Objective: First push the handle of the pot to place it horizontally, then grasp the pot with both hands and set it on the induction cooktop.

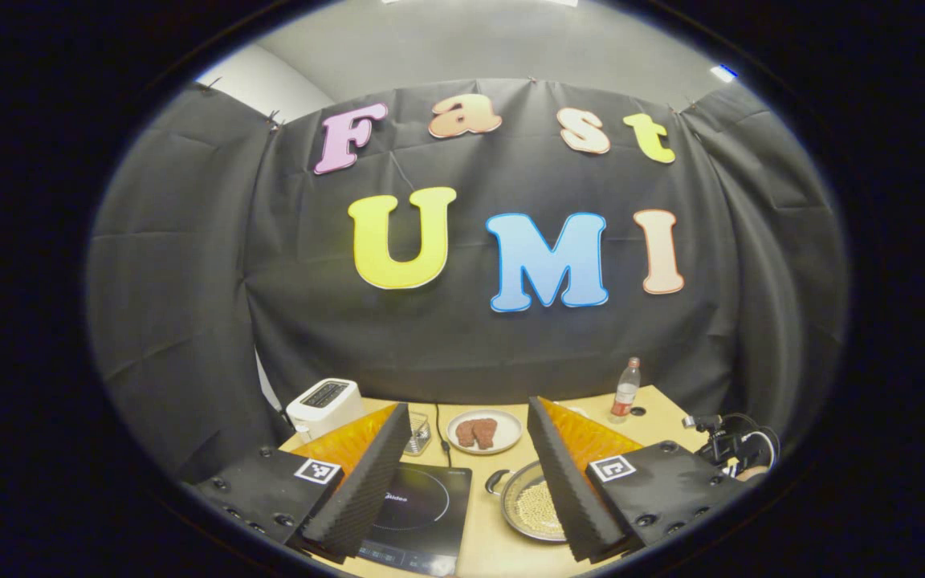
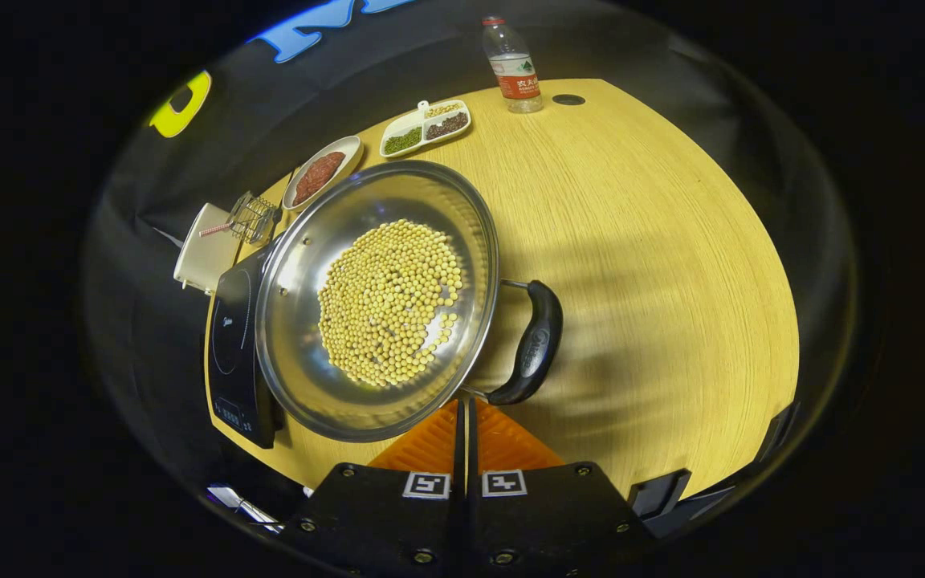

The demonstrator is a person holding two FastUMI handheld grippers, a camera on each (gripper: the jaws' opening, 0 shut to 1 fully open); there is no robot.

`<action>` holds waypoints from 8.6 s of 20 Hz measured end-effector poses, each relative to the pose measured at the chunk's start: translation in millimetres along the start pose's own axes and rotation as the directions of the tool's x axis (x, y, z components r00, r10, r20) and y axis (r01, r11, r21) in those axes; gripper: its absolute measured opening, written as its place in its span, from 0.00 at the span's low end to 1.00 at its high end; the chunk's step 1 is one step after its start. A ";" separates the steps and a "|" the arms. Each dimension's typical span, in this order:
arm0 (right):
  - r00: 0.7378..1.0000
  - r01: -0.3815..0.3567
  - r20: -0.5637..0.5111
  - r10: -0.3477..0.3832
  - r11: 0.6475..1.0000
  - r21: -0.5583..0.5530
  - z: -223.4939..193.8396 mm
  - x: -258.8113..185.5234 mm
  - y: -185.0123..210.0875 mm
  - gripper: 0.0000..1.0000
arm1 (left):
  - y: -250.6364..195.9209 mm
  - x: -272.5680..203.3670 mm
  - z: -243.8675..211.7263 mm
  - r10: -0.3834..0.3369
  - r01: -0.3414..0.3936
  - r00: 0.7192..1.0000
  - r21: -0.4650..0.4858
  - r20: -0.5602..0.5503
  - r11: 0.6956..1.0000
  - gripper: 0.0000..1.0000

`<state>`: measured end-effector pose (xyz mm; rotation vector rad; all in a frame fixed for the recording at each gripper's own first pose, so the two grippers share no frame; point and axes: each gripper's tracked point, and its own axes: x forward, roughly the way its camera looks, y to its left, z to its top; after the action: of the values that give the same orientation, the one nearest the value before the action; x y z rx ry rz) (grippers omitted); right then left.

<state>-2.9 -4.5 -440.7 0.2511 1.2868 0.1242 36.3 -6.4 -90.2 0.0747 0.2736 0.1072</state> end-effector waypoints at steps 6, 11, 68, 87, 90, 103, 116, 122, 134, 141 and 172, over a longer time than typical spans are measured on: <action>1.000 0.010 -0.010 -0.010 0.999 -0.045 18.3 6.7 -15.2 0.05 | -13.8 1.5 1.8 0.029 -0.029 1.000 0.018 -0.004 0.999 0.98; 1.000 0.007 -0.014 -0.008 0.997 -0.076 31.2 12.4 -22.1 0.05 | -26.8 5.0 -1.1 0.051 -0.051 0.999 0.005 -0.018 0.999 0.99; 0.843 0.178 0.517 -0.150 0.984 -0.005 112.8 12.1 -23.7 0.98 | -60.5 219.0 -339.0 -0.246 0.253 0.844 -0.050 -0.476 0.966 0.98; 0.881 0.216 0.425 -0.207 0.976 0.028 106.4 68.4 -40.6 0.73 | -65.2 233.8 -366.9 -0.205 0.257 0.830 0.030 -0.518 0.966 0.77; 0.891 0.197 0.410 -0.195 0.980 0.039 105.2 66.7 -38.7 0.72 | -65.5 234.2 -366.5 -0.212 0.263 0.830 0.026 -0.516 0.965 0.77; 0.895 0.223 0.393 -0.212 0.975 0.018 102.0 58.0 -31.9 0.69 | -64.8 226.8 -349.1 -0.216 0.256 0.845 0.016 -0.489 0.967 0.75; 0.878 0.209 0.438 -0.193 0.978 0.012 108.7 19.7 -13.0 0.66 | -53.1 215.9 -306.0 -0.224 0.252 0.873 0.008 -0.433 0.968 0.67; 0.868 0.201 0.466 -0.174 0.980 -0.009 112.3 -6.8 9.2 0.66 | -35.0 206.4 -270.5 -0.215 0.237 0.894 0.007 -0.393 0.972 0.67; 0.850 0.193 0.504 -0.150 0.981 -0.034 104.9 -40.9 66.5 0.65 | 25.7 187.5 -228.4 -0.201 0.209 0.919 -0.011 -0.338 0.978 0.70; 0.842 0.187 0.521 -0.140 0.981 -0.039 93.7 -44.8 110.3 0.65 | 75.7 177.1 -221.8 -0.188 0.193 0.925 -0.017 -0.330 0.981 0.74; 0.892 0.122 0.449 -0.046 0.982 -0.143 71.2 47.8 267.0 0.65 | 270.5 187.6 -272.0 -0.085 0.078 0.925 -0.032 -0.370 0.996 0.70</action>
<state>91.7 256.3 -399.2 0.0698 0.8217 0.0931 115.7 299.6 -377.2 0.0252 0.6550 0.0396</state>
